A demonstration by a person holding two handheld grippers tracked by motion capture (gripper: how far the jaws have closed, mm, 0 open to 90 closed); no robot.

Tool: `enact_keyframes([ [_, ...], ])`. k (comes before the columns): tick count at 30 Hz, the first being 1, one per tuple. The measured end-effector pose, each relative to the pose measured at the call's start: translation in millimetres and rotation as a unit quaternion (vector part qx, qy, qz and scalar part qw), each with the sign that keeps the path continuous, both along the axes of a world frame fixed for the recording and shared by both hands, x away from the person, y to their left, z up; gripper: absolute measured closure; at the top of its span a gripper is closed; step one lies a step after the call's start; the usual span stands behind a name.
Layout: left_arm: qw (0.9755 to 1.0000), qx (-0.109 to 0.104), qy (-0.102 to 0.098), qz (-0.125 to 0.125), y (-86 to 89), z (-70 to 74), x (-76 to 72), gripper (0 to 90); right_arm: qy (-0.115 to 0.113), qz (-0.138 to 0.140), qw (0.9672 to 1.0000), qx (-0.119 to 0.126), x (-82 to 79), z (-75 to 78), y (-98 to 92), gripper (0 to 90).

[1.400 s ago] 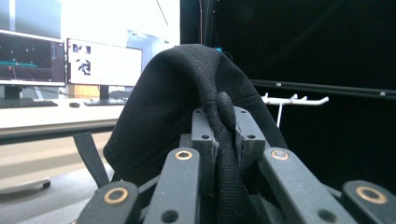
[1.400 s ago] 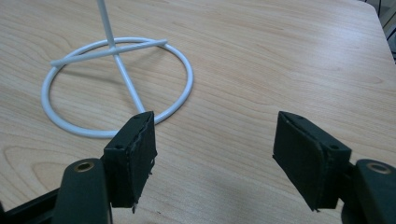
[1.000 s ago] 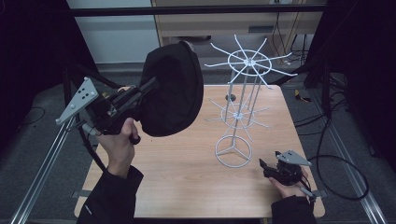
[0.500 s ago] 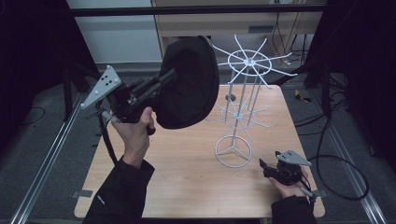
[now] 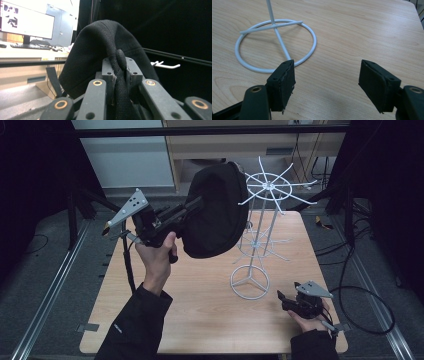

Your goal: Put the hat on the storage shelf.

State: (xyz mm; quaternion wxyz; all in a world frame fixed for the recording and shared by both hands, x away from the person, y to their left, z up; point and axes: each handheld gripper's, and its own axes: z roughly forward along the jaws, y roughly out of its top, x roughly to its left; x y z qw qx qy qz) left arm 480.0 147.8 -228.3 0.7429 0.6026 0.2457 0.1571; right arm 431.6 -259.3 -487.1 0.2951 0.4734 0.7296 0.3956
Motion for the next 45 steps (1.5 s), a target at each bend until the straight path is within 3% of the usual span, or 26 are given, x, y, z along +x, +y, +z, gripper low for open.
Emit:
enact_keyframes([
  [3, 0.9998, 0.004, 0.017, -0.005, 0.6, -6.3, 5.6, 79.4, 0.001, 0.001, 1.0, 0.004, 0.0, -0.2, 0.0, 29.3],
  [8, 0.9988, 0.041, 0.026, 0.005, -0.3, -19.0, 9.2, 77.7, 0.0, 0.005, 1.0, 0.004, -0.9, -0.7, 1.7, 29.1],
  [19, 0.9925, 0.111, 0.043, 0.026, -3.1, -41.1, 17.0, 76.4, 0.002, 0.005, 1.0, 0.001, -0.2, -1.0, 1.9, 28.8],
  [25, 0.9897, 0.131, 0.05, 0.029, -7.7, -48.8, 19.5, 74.0, 0.004, 0.006, 1.0, 0.003, -0.2, -1.4, 2.1, 28.4],
  [35, 0.9875, 0.147, 0.051, 0.028, -14.1, -58.1, 21.7, 71.2, 0.006, 0.005, 1.0, 0.0, 0.7, -2.5, 2.3, 27.5],
  [45, 0.9847, 0.164, 0.037, 0.044, -6.6, -60.3, 10.0, 47.8, 0.007, 0.004, 1.0, 0.0, 1.0, -3.1, 2.3, 27.2],
])
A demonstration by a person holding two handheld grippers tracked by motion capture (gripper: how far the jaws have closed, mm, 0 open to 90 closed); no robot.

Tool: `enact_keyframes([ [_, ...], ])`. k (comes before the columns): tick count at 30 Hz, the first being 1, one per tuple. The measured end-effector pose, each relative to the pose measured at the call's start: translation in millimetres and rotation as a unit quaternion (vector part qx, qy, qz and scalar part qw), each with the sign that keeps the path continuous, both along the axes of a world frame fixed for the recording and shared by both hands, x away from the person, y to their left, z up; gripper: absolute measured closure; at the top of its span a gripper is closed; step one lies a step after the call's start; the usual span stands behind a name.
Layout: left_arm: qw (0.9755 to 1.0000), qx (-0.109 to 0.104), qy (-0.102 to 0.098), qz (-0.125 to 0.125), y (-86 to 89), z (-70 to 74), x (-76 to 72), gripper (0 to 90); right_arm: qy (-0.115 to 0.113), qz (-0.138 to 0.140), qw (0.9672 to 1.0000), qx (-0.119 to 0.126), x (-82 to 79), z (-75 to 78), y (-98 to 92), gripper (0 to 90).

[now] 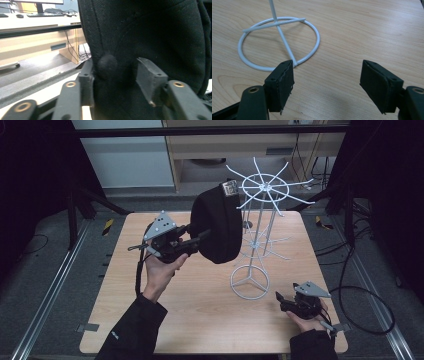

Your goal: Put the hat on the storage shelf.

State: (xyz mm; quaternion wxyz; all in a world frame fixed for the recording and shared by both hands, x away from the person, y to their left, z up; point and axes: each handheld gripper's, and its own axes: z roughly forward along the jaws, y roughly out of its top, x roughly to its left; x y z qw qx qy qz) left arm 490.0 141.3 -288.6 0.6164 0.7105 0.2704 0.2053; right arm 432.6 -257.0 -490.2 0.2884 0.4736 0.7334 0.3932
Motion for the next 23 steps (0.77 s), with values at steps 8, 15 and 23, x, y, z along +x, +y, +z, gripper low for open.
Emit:
enact_keyframes([
  [8, 0.9998, -0.006, 0.004, 0.018, 33.6, -6.2, -17.1, 39.7, 0.0, -0.001, 1.0, 0.0, 0.1, -0.3, -0.3, 27.0],
  [15, 0.9988, 0.008, 0.021, 0.044, 67.5, -34.1, -33.8, 36.0, 0.001, -0.003, 1.0, 0.003, -1.0, 0.3, -0.8, 26.4],
  [23, 0.9888, 0.046, 0.095, 0.106, 110.9, -96.4, -39.2, 33.5, 0.003, -0.007, 1.0, 0.005, -0.3, 0.0, -1.4, 24.6],
])
